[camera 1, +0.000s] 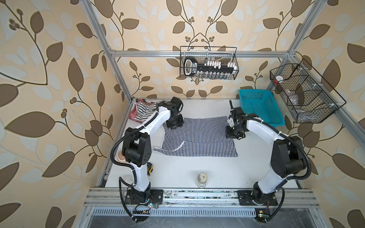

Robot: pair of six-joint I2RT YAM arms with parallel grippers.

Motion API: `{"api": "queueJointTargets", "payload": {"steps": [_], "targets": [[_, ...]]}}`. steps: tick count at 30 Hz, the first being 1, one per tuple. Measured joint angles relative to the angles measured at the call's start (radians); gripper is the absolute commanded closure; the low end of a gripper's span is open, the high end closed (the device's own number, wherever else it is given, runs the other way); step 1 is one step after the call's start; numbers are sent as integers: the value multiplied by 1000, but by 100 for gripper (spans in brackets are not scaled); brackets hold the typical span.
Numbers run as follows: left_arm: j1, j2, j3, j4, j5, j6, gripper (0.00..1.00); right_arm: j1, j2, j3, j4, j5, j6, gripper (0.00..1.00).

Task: Fold and stack tank tops
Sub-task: Fold the tank top at the center of the table.

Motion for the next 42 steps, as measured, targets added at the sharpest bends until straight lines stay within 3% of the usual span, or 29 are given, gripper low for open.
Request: {"api": "queueJointTargets", "payload": {"steps": [7, 14, 24, 42], "targets": [[14, 248, 222, 16, -11, 58, 55, -103, 102, 94, 93, -21, -16, 75], [77, 447, 304, 77, 40, 80, 54, -145, 284, 125, 206, -34, 3, 73], [124, 514, 411, 183, 120, 69, 53, -159, 391, 249, 331, -60, 48, 71], [122, 631, 518, 210, 178, 48, 55, -166, 570, 457, 345, -63, 91, 71]]}}
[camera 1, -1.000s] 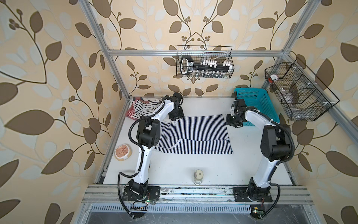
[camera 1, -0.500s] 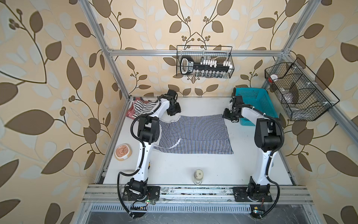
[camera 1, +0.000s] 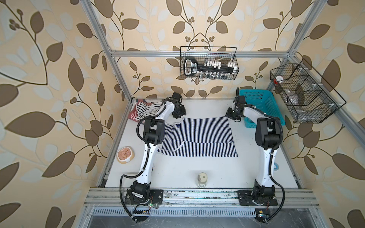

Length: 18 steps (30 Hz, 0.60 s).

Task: Fold and stack tank tops
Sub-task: Fold the tank top at the center of the table.

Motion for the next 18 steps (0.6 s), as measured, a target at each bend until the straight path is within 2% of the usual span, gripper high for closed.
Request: {"api": "queueJointTargets", "payload": {"steps": [18], "targets": [[0, -2, -7, -34, 29, 29, 63, 7, 76, 112, -103, 24, -14, 75]]}}
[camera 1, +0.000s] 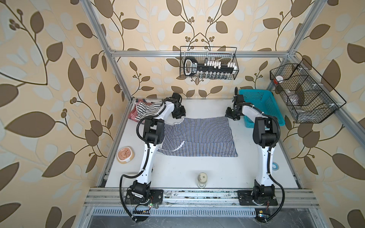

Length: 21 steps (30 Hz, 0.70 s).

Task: Fold and stack tank tops
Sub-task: Fold the tank top at the center of the table.

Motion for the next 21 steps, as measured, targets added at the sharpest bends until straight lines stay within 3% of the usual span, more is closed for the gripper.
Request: {"api": "queueJointTargets", "payload": {"steps": [4, 15, 21], "targets": [[0, 0, -1, -6, 4, 5, 66, 6, 22, 28, -11, 6, -8, 82], [-1, 0, -1, -35, 17, 21, 76, 9, 29, 35, -20, 6, -8, 89], [-5, 0, -2, -48, 17, 25, 87, 9, 30, 36, -21, 3, -12, 95]]}}
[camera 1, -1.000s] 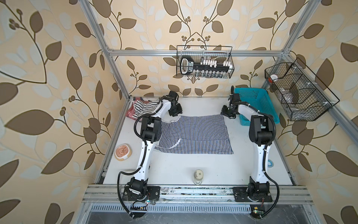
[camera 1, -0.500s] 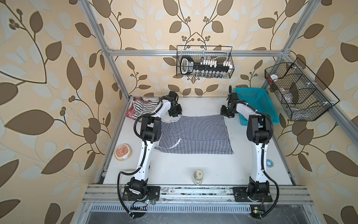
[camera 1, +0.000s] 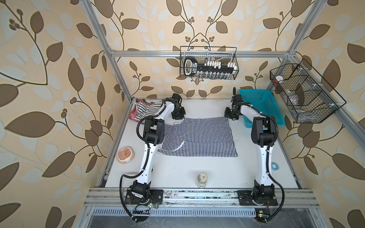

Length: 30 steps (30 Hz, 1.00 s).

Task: Fold and stack tank tops
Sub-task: Fold the tank top at the center of the table.

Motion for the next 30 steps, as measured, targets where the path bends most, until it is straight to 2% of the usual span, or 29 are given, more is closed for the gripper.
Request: {"api": "queueJointTargets", "payload": {"steps": [3, 6, 15, 21, 30], "targets": [[-7, 0, -3, -3, 3, -1, 93, 0, 0, 1, 0, -3, 0, 100], [-9, 0, -3, -2, 6, -1, 100, -1, 0, 1, 0, -5, -3, 100], [-9, -5, -15, 8, 13, -1, 100, -6, -1, -8, 12, -24, -6, 100], [-9, -50, -90, 46, 2, -5, 100, -8, -54, -101, 63, -39, -8, 100], [-9, -90, -99, 69, -2, -10, 100, -10, -156, -206, 121, -58, -7, 100]]}}
